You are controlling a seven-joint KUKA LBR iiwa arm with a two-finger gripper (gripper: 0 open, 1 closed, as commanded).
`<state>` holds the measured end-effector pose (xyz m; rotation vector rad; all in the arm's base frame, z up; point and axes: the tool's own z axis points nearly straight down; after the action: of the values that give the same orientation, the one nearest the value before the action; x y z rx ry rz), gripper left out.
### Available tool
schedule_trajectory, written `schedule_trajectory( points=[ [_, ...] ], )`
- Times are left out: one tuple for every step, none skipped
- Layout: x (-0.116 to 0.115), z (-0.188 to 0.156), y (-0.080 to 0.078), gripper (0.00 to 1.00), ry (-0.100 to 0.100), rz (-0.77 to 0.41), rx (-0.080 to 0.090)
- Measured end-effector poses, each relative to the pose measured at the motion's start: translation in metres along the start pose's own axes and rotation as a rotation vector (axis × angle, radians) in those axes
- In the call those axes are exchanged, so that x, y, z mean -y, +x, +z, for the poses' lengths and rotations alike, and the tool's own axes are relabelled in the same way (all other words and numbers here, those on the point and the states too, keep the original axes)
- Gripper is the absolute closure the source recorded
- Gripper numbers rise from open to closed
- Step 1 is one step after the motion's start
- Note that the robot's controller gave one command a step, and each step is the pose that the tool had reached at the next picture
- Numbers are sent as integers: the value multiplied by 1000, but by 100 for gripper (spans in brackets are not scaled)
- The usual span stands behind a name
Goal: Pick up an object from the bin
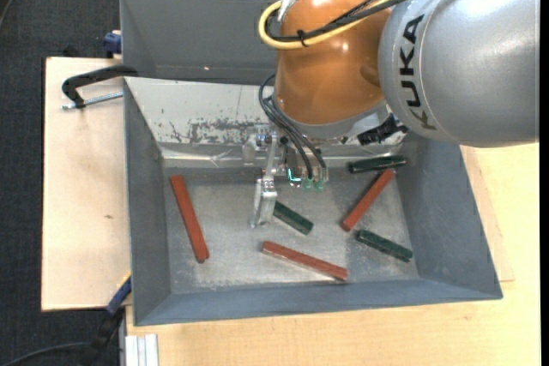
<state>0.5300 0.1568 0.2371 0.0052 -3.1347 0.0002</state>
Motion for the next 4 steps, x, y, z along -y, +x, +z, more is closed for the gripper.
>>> schedule_trajectory(
  points=[
    [143, 41, -10, 0, 3, -600, 6],
    [119, 160, 31, 0, -1, -841, 1],
    [60, 166, -7, 0, 1, -871, 15],
    [64, 165, -7, 100, 3, -864, 12]
  ],
)
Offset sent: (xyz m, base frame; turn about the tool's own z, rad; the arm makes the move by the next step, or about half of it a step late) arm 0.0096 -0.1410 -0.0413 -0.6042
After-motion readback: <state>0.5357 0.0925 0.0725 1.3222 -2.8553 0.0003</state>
